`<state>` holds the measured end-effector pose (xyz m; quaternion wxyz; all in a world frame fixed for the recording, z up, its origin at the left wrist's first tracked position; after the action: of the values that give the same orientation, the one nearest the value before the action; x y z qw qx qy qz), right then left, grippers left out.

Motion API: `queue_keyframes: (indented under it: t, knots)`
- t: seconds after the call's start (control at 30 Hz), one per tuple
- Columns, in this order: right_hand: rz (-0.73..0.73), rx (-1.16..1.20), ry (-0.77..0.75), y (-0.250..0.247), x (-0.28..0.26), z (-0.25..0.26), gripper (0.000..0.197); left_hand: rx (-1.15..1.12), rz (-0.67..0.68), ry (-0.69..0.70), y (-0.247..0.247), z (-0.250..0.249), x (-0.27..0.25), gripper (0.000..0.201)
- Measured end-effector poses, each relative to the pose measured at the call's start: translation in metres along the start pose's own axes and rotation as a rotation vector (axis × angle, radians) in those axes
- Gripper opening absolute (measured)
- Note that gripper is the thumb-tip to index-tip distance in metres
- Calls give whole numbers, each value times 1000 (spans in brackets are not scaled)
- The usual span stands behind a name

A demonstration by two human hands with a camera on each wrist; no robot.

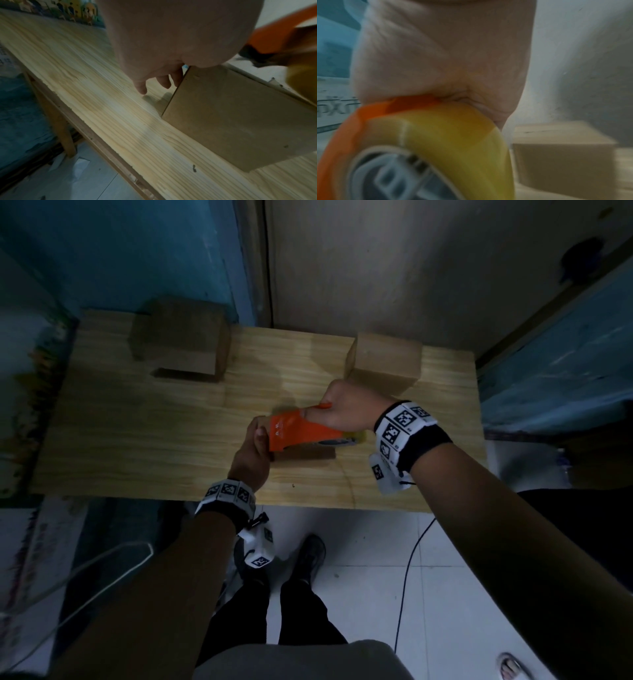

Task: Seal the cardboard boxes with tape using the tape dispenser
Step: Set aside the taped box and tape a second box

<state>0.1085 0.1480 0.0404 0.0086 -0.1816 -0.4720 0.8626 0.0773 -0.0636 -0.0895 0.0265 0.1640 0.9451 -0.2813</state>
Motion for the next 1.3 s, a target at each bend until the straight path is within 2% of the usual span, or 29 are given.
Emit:
queue_keyframes:
  t: [0.17,0.33,0.47,0.53,0.63,0.73,0.97,1.1,1.3]
  knots:
    - [-3,29,73,-21,-15,-31,58,-19,7,34,-2,-6,-2,60]
    - [56,-11,127,-26,-21,-44,76,-23,4,74,-7,-17,-6,54]
    - [108,-88,155,-27,-17,-35,52,6,7,58,-8,-17,-6,56]
    - [136,-129,156,-29,-16,-29,49,4,7,55,-9,-22,-7,53]
    - [103,-148,155,-33,-15,-22,56,1,9,57,-11,-22,-8,47]
    - [87,-139,146,-35,-17,-22,65,3,22,41,-10,-23,-8,52]
    - [38,-147,148,-34,-24,-34,65,23,18,21,-9,-19,-8,56]
    - [-4,-149,141,-36,-33,-48,73,49,2,-9,-8,-19,-9,48]
    - [-31,-134,132,-35,-43,-58,73,50,1,-22,-9,-24,-13,43]
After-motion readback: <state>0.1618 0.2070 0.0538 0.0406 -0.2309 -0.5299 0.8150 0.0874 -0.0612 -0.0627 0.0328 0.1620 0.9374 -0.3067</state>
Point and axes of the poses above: each hand's wrist, its own x-axis towards the middle knuckle, its own y-axis out of the palm, z = x × y, the point moved 2 cm from there along x, towards the middle knuckle, and after that the axes turned 14 degrees about -z, right-handed, at the moved point
